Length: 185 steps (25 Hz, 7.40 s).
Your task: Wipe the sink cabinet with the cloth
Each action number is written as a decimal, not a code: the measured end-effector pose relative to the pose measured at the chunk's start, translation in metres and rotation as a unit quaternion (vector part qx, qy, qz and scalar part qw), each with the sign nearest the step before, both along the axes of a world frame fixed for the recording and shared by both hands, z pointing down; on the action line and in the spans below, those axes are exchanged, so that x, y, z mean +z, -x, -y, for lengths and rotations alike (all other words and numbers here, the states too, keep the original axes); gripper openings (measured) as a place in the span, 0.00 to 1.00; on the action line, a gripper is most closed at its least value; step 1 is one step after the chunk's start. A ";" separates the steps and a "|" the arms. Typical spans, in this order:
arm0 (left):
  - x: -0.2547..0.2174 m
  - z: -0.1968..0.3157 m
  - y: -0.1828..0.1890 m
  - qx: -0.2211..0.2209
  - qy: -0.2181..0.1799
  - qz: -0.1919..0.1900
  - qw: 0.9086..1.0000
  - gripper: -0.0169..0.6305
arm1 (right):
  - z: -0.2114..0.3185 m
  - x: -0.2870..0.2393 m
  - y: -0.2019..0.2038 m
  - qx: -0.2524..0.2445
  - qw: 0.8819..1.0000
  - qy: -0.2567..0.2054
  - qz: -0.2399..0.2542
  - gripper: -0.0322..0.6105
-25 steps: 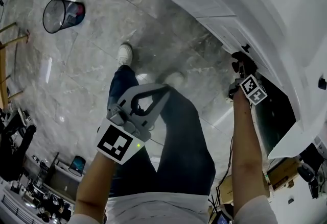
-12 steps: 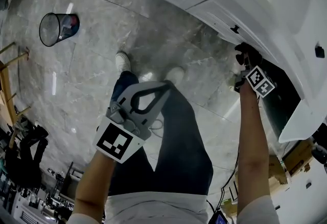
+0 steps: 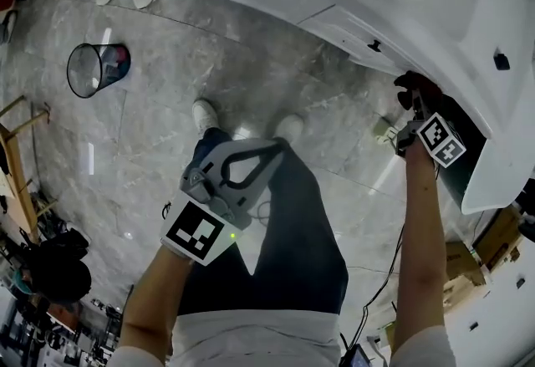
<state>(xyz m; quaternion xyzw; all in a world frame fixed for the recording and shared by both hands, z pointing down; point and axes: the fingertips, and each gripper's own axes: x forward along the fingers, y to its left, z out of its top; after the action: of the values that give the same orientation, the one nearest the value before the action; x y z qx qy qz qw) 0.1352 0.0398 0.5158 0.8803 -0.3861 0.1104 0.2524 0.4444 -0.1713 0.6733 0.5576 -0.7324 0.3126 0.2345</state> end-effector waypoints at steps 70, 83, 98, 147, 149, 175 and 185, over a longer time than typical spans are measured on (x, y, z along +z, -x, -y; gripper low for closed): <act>0.016 -0.026 0.115 -0.095 0.031 -0.025 0.995 0.04 | 0.004 -0.045 0.228 -0.022 0.996 -0.007 0.086 0.22; 0.031 -0.031 0.105 -0.157 0.047 -0.012 0.986 0.04 | 0.026 -0.005 0.229 -0.051 0.996 0.022 0.069 0.22; 0.050 -0.027 0.081 -0.221 0.066 -0.004 0.973 0.04 | 0.026 0.081 0.225 -0.083 0.995 0.040 0.037 0.22; 0.047 0.001 -0.023 -0.067 0.060 0.003 0.996 0.04 | 0.013 0.075 0.050 0.041 0.996 0.040 0.066 0.21; 0.046 0.000 -0.021 -0.065 0.058 0.002 0.996 0.04 | 0.013 0.071 0.049 0.046 0.996 0.039 0.064 0.21; 0.026 -0.017 0.044 -0.041 0.048 -0.023 0.998 0.04 | 0.013 -0.024 0.075 0.032 0.999 -0.028 -0.027 0.21; 0.032 -0.026 0.079 -0.054 0.051 -0.038 0.997 0.04 | 0.017 -0.025 0.135 -0.021 0.997 -0.036 -0.070 0.21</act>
<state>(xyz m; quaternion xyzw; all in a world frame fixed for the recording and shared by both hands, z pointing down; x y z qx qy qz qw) 0.0566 0.0661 0.5481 0.8478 -0.4171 0.0830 0.3167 0.3090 -0.1883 0.6481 0.5704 -0.7365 0.2418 0.2714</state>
